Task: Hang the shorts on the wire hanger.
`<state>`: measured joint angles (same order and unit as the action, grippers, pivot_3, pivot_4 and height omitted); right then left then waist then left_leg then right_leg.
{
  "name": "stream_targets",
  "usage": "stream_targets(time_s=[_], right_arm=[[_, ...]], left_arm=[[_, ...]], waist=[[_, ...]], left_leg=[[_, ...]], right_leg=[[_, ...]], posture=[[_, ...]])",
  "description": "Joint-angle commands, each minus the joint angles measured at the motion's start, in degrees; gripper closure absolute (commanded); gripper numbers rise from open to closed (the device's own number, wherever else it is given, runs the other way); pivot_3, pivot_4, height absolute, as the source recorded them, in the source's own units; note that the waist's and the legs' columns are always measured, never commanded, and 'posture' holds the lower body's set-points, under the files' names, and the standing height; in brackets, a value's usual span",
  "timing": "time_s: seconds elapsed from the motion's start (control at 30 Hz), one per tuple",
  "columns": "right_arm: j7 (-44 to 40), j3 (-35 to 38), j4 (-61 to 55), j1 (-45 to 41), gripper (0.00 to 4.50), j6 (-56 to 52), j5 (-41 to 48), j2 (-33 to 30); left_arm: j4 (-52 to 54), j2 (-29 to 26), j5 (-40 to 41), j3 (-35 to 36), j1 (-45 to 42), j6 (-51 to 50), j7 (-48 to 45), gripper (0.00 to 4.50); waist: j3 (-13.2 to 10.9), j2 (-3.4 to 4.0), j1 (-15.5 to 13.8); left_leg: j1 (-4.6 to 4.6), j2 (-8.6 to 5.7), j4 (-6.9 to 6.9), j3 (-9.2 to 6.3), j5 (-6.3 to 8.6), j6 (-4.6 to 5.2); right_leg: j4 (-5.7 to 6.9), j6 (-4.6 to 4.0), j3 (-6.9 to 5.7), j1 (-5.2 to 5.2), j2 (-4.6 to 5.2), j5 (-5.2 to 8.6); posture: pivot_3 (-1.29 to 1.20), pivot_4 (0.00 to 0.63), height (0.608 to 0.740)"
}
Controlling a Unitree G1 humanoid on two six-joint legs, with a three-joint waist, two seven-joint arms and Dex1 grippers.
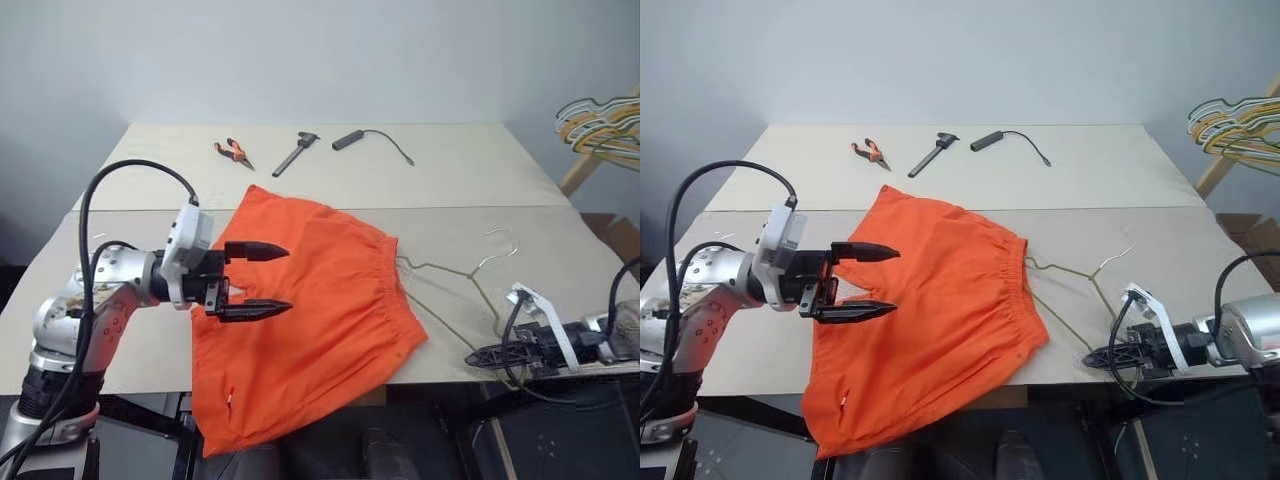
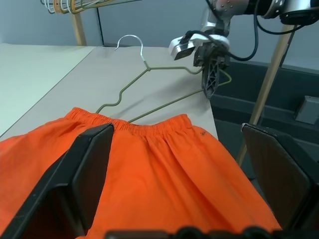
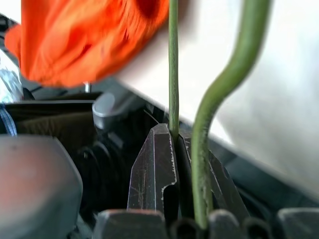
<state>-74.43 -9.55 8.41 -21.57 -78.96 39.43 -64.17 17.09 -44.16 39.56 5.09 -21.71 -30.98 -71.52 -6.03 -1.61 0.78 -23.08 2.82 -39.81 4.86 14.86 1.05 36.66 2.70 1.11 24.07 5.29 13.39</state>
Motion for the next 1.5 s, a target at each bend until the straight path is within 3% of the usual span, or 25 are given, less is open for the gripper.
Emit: stream_targets(time_s=[0.03, 0.17, 0.37, 0.6, 1.07, 1.5], right_arm=[[-4.2, -2.0, -2.0, -1.0, 4.50, 0.0, 1.4, -1.7], [-4.5, -3.1, -0.7, -3.9, 4.50, -0.3, 1.0, -0.1], [-0.6, -4.8, 12.5, -13.6, 4.50, -1.5, -2.9, 8.7], [-6.3, -10.9, 11.6, -15.0, 4.50, 0.3, -3.1, 9.8], [-7.5, -12.3, 30.4, -24.9, 4.50, 5.7, -10.2, 21.2], [-6.6, -7.4, 25.2, -26.2, 4.50, 6.9, -11.8, 15.0]], left_arm=[[1.3, -1.2, 0.4, 1.2, 0.1, 0.9, -0.3, 0.05], [1.5, -1.6, 0.5, 1.3, 0.8, 1.2, -0.4, 0.05], [1.4, -1.5, 0.5, 1.0, 0.4, 1.3, -0.2, 0.05], [1.8, -1.9, 0.5, 1.5, 1.2, 1.7, 0.0, 0.05], [1.9, -1.9, 0.4, 1.5, 1.1, 1.9, 0.6, 0.05], [-0.2, -1.9, -0.4, 0.8, -0.4, 3.2, 0.0, 0.05]], waist=[[0.0, 0.00, -0.3], [0.0, 0.02, -0.3], [-0.1, -0.02, 0.0], [-0.1, 0.01, -0.9], [-0.1, 0.02, -1.2], [-0.1, 0.08, -1.2]], left_leg=[[-0.08, 0.00, 0.00, -0.05, 0.00, 0.00], [-0.12, 0.00, -0.01, -0.04, 0.02, 0.03], [0.01, 0.03, 0.02, -0.03, 0.02, 0.03], [-0.21, 0.02, 0.02, -0.03, 0.04, 0.06], [-0.27, 0.03, 0.04, -0.02, 0.05, 0.08], [-0.30, 0.03, 0.04, 0.00, 0.07, 0.09]], right_leg=[[-0.01, -0.01, -0.07, 0.04, -0.01, 0.01], [-0.08, 0.00, -0.08, 0.05, 0.01, 0.01], [-0.04, -0.05, -0.06, -0.03, -0.04, 0.02], [-0.23, -0.02, -0.14, 0.06, -0.01, 0.02], [-0.40, 0.03, -0.19, 0.03, -0.03, -0.03], [-0.47, 0.06, -0.23, 0.04, -0.02, -0.06]], posture=[[0.01, 0.111, 0.740], [0.01, 0.112, 0.740], [0.01, 0.109, 0.740], [0.03, 0.108, 0.740], [0.05, 0.104, 0.740], [0.00, 0.087, 0.740]])
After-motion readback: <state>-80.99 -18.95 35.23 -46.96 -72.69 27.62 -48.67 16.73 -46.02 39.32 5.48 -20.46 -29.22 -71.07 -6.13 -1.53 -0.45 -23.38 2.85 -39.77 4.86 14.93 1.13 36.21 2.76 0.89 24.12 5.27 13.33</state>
